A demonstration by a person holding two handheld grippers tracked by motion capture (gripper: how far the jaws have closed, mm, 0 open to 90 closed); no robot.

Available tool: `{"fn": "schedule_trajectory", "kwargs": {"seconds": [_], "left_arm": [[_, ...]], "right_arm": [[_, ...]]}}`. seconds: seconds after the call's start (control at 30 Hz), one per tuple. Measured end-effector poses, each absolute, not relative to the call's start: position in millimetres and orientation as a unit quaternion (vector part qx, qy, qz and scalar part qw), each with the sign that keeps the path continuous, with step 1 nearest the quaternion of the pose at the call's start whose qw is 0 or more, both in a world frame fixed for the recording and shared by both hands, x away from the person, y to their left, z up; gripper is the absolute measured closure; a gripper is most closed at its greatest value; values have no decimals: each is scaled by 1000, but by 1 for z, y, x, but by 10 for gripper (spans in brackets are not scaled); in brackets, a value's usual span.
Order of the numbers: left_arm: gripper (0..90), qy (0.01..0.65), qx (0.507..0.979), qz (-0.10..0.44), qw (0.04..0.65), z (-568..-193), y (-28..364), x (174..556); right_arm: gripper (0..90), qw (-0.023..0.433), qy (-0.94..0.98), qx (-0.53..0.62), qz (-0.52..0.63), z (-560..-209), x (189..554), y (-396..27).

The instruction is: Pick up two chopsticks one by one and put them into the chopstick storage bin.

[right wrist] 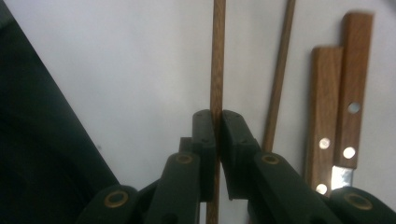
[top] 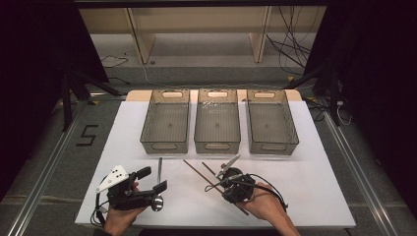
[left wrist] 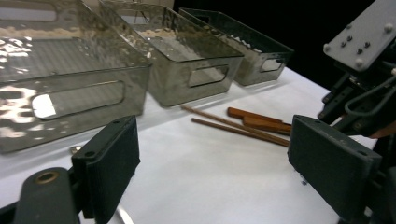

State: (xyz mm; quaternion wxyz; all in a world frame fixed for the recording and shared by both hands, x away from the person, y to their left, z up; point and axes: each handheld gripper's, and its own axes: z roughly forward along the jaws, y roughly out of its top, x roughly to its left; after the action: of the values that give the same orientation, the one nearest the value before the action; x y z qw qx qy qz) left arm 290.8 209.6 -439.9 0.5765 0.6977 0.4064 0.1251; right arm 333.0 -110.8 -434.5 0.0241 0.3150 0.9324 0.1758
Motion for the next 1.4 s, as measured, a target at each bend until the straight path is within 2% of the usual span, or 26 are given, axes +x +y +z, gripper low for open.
{"fn": "schedule_trajectory", "kwargs": {"seconds": [0.33, 0.6, 0.8, 1.07, 1.4], "left_arm": [[173, 422, 688, 72, 586, -431, 186, 293], [192, 428, 690, 40, 582, -418, 157, 313], [256, 450, 677, 1, 583, -411, 145, 329], [340, 460, 677, -16, 575, -415, 136, 336], [501, 458, 670, -51, 581, -416, 129, 341]], "right_arm": [[850, 21, 898, 329, 292, -414, 334, -120], [849, 35, 875, 325, 356, -406, 329, -114], [849, 39, 866, 320, 382, -405, 326, -110], [849, 41, 856, 317, 406, -405, 323, -107], [849, 45, 849, 315, 422, -405, 322, -104]]}}
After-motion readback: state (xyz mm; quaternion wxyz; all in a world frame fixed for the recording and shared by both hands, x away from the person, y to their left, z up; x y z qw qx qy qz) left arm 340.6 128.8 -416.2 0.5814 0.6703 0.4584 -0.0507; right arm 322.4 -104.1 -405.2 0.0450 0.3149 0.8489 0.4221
